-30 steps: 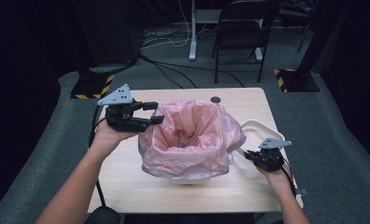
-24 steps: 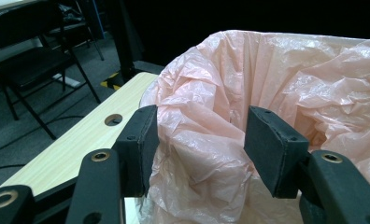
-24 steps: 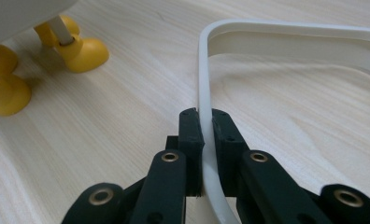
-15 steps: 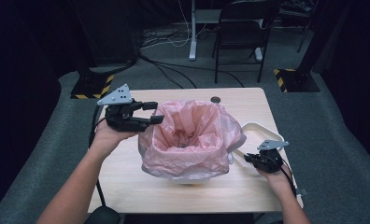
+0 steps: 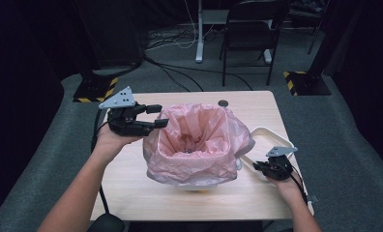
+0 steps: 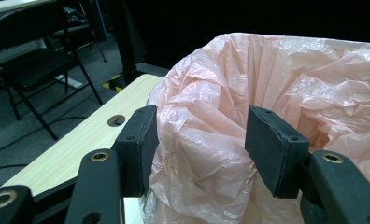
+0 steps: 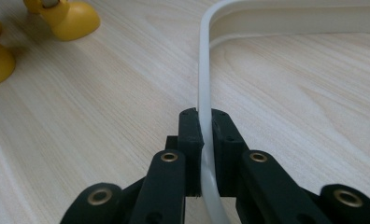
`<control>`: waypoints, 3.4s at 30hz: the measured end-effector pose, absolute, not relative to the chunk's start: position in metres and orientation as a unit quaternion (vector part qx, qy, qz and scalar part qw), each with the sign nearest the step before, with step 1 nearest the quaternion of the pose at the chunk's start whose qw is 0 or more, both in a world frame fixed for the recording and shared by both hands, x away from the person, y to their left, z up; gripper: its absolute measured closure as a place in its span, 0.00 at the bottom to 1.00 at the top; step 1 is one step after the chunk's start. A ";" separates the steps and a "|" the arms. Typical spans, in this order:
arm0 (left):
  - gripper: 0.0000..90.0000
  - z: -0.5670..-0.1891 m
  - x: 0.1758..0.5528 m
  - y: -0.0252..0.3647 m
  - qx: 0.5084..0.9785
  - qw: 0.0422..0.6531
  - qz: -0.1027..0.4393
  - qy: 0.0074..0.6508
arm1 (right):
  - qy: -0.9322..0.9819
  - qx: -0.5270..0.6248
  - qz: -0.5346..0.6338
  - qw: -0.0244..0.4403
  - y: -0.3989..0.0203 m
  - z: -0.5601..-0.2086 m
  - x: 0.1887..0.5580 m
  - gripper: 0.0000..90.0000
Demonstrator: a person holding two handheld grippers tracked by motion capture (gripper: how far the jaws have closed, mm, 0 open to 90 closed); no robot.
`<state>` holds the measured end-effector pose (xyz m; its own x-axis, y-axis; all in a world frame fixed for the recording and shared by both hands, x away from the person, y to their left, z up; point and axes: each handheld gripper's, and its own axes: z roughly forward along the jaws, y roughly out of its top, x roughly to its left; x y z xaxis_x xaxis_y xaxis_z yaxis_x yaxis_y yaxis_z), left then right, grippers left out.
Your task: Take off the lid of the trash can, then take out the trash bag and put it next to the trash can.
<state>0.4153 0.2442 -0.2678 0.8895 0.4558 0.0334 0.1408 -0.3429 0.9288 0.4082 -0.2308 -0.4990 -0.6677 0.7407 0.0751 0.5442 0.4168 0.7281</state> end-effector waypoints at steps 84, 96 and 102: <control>0.44 -0.257 0.421 0.250 0.802 0.538 0.161 0.204 | 0.822 0.275 0.462 0.186 -0.201 -0.318 0.355 0.53; 0.44 -0.261 0.428 0.246 0.804 0.533 0.156 0.213 | 0.819 0.245 0.486 0.183 -0.197 -0.289 0.337 0.51; 0.44 -0.265 0.434 0.244 0.804 0.531 0.151 0.220 | 0.825 0.254 0.460 0.207 -0.200 -0.286 0.337 0.51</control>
<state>0.4336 0.2439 -0.2648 0.8574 0.5146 0.0091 0.1940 -0.3394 0.9204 0.3368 -0.2003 -0.2855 -0.7845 0.6106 -0.1083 0.2293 0.4479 0.8642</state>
